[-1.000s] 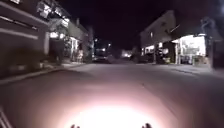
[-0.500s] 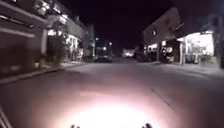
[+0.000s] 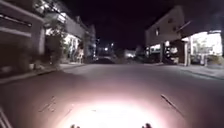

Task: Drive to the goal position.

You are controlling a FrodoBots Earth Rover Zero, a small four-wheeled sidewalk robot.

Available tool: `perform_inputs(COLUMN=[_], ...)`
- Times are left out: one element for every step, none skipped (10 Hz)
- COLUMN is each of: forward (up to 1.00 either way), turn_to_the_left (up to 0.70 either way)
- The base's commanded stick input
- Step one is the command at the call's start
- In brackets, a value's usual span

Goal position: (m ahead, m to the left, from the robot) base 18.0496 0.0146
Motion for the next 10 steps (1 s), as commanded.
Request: perform_inputs(forward=[0.85, 0.85, 0.85, 0.85, 0.85, 0.85, 0.85, 0.85, 0.85, 0.85], turn_to_the_left=[-0.34, -0.14, 0.0, 0.0, 0.0, 0.0, 0.0, 0.0, 0.0, 0.0])
